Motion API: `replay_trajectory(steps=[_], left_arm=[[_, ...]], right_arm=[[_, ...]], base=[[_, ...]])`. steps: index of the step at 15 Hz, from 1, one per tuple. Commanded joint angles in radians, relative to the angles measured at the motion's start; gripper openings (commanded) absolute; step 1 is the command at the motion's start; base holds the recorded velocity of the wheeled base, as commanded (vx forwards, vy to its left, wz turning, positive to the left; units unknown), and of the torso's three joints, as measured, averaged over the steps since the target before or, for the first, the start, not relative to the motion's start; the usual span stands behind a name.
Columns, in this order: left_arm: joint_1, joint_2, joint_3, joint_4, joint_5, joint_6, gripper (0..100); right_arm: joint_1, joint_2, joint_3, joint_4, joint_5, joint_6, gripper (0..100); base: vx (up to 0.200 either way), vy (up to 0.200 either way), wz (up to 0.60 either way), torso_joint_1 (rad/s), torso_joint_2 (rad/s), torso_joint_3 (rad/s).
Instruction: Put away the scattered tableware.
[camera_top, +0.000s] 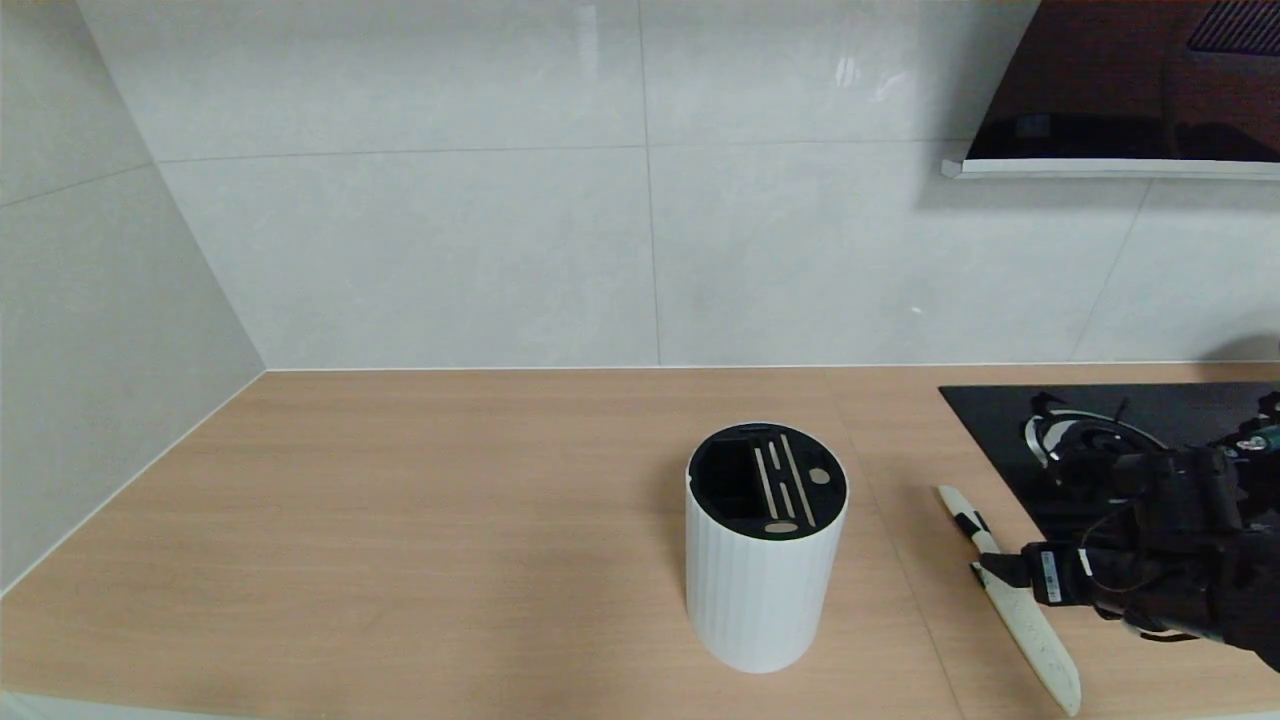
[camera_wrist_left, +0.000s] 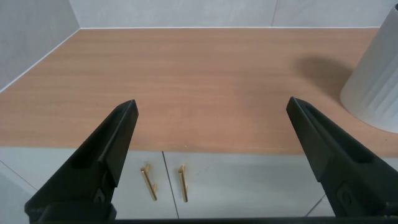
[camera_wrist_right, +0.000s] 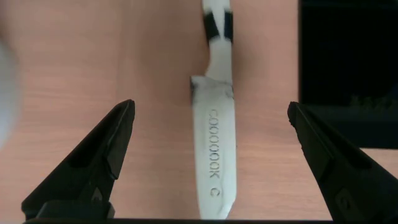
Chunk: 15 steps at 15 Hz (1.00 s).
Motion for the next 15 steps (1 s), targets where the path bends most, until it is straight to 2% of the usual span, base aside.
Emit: replay_trajectory(steps=[1,7,15], left_arm=[[0.0,0.0,0.0,0.0,0.0,0.0,100],[0.0,0.0,0.0,0.0,0.0,0.0,100],[0.0,0.0,0.0,0.0,0.0,0.0,100]], right_arm=[[0.0,0.145,0.008,-0.07,-0.008,-0.005,100],[0.0,0.286,0.005,-0.248,-0.011,-0.015,100],[-0.004,0.32,0.0,-0.308,-0.011,-0.012,100]], base=[[0.0,0.0,0.0,0.0,0.0,0.0],[0.0,0.0,0.0,0.0,0.0,0.0],[0.0,0.0,0.0,0.0,0.0,0.0]])
